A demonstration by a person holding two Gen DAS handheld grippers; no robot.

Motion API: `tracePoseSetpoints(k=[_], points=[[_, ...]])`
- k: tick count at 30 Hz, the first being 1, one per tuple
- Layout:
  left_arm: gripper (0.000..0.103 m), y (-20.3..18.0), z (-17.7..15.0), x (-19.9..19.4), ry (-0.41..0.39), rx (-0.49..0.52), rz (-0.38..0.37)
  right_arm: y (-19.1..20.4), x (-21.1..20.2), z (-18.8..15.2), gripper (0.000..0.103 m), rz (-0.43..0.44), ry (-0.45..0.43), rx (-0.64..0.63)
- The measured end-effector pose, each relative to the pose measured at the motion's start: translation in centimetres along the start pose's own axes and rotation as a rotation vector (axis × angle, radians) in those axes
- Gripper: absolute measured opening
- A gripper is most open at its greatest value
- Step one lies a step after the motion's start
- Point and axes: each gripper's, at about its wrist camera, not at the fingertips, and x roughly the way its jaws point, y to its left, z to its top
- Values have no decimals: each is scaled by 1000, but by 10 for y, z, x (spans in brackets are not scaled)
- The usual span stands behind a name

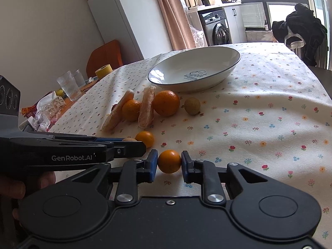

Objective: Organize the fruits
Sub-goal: 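Grasp a small orange with the right tool while the left tool grasps a kiwi, then carry the orange into the white bowl and open the right tool while the left tool drops the kiwi there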

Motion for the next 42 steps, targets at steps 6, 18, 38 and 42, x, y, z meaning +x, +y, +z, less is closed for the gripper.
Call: tracePoseSetpoints(k=[6,18,38,42], points=[[23,5,2,-12,-33,-1,12,7,-3,7,23,-8,-26,-12],[23,19,10,-34,-100,-4,52,25,-4,22,23,-8,-70,-59],[23,36,39,-40,-168,-9,79,29,3,51,22,-3,-134,-102],[23,37,46,-33,-164,0,72,25,7,57,22,-12,-148,-84]])
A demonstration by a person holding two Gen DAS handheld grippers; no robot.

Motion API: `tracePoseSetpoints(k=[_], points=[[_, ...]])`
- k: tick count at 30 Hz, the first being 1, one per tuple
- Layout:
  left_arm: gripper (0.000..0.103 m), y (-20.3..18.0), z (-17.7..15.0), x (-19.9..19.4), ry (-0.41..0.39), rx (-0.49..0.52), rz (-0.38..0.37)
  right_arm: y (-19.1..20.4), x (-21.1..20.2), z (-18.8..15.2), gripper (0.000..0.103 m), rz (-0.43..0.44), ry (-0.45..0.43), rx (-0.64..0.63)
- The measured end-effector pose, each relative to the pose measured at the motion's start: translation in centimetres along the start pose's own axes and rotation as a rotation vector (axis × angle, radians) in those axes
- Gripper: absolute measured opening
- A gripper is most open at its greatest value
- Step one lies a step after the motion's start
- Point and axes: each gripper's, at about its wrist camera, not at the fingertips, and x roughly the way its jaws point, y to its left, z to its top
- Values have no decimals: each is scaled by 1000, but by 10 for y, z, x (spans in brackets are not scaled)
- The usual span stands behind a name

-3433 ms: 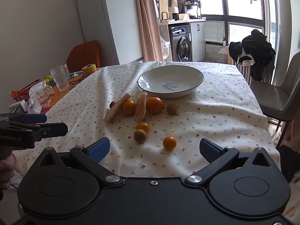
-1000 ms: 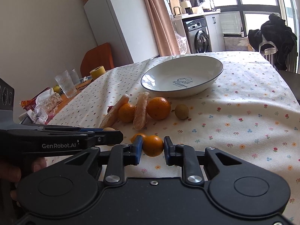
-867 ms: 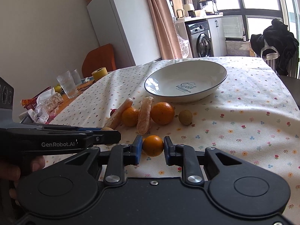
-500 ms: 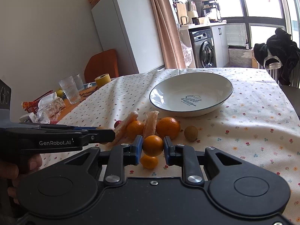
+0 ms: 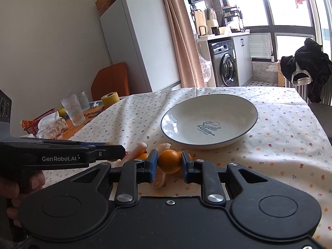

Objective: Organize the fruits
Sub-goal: 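Carry the orange into the white bowl and open the right tool while the left tool drops the kiwi there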

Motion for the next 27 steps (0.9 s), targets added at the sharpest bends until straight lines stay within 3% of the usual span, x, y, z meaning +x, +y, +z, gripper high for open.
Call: tracePoseSetpoints(k=[27], points=[[23,-12,57,78,50,83,26,-54,58,28,22,-30,-22,92]])
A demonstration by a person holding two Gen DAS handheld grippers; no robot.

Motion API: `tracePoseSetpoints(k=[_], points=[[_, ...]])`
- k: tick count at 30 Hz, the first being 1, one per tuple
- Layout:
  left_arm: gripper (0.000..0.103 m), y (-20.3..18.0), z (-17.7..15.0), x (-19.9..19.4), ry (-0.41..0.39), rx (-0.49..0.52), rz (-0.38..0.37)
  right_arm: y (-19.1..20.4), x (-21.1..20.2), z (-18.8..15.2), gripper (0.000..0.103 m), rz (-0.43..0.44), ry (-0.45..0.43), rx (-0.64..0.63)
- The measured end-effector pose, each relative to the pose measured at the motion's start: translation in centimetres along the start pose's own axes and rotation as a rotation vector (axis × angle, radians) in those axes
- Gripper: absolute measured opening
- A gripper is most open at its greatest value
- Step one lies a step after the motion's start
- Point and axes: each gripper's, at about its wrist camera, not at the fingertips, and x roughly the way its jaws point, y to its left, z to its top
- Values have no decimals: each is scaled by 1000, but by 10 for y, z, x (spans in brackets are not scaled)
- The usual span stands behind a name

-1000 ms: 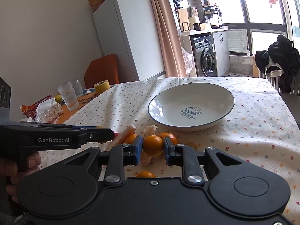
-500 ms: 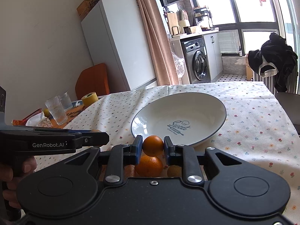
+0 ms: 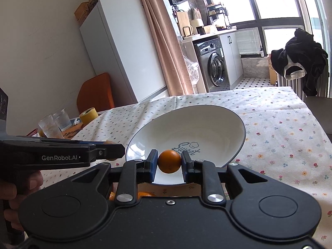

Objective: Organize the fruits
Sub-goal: 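Carry the orange into the white bowl and open the right tool while the left tool drops the kiwi there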

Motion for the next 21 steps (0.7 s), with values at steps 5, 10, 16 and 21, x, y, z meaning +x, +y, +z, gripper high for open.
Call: tracePoseSetpoints(k=[5,10,16,21], points=[[23,-3,3,15,18,5,2,-2,7,0,22,-4,9,-5],[23,-7,5,29,35,9,-4,-8,14,0,23,-27,22,10],[23,-4,2,42,66,14,-7,-11,17,-2,23,-38,26,17],[24,1,0,42,67,4,-12,-8,23,-2,23,-50,40,18]])
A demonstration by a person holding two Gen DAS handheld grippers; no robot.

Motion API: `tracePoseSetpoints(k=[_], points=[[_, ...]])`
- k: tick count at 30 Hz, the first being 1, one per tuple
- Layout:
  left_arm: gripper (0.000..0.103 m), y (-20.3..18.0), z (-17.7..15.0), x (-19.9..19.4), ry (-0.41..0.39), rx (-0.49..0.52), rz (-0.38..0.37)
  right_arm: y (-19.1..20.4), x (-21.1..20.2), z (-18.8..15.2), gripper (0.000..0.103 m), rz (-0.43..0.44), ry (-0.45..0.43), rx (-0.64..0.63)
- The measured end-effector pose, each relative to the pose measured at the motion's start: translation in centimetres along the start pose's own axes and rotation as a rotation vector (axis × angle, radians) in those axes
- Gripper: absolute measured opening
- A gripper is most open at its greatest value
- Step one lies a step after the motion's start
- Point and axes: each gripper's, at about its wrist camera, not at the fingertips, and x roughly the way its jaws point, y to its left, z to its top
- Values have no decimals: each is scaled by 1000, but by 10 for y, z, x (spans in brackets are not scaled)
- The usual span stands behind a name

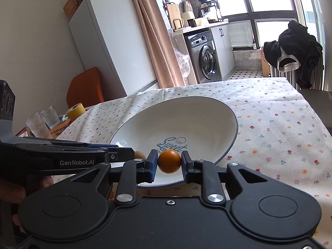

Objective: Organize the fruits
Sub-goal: 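Carry the orange into the white bowl and open the right tool while the left tool drops the kiwi there, then withdraw both open tools from the bowl back toward the fruit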

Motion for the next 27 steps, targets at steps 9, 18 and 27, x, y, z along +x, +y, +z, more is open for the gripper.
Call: tracePoseSetpoints(k=[9,18,27], points=[[27,14,-5,-27,-26,-36,16,5,0,2,28,-11,6,17],[43,23,-15,-57,-58,-59,38,18,-19,0,51,-19,-31,-2],[74,25,-25,-86,-116,-70,68,36,-48,-4,93,-17,-82,-36]])
